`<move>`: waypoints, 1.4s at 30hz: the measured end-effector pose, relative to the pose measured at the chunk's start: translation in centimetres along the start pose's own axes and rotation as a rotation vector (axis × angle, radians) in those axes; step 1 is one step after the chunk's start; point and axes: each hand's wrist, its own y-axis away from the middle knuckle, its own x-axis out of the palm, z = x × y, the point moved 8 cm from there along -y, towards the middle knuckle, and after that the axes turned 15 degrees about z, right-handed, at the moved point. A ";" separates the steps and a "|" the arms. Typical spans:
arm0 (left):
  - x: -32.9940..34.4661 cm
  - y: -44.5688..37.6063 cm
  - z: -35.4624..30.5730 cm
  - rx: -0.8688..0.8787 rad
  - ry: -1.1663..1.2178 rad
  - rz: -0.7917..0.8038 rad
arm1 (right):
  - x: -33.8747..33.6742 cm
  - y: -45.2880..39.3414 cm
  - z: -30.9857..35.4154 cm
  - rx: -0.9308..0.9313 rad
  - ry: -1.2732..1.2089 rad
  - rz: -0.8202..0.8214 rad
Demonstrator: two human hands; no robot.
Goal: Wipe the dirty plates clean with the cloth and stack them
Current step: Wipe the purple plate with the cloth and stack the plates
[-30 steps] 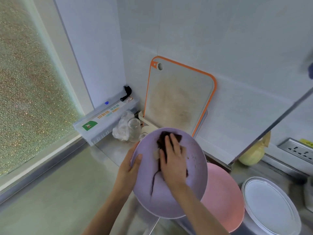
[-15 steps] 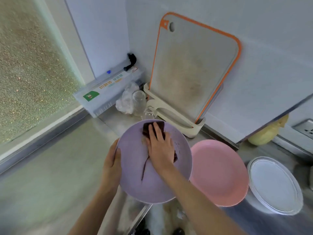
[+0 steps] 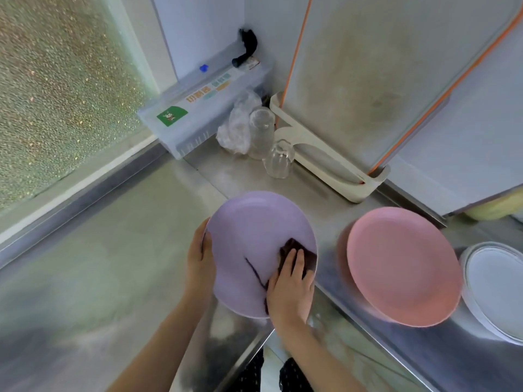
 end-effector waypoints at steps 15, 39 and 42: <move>-0.1 -2.8 -1.5 0.038 -0.154 0.079 | 1.5 4.9 4.2 -0.755 0.196 -0.213; 2.1 1.1 1.8 -0.027 -0.043 -0.044 | -1.3 4.0 3.4 -0.690 0.087 -0.378; 1.4 -0.2 0.0 0.035 -0.116 0.082 | -1.1 4.6 2.5 -0.840 0.168 -0.366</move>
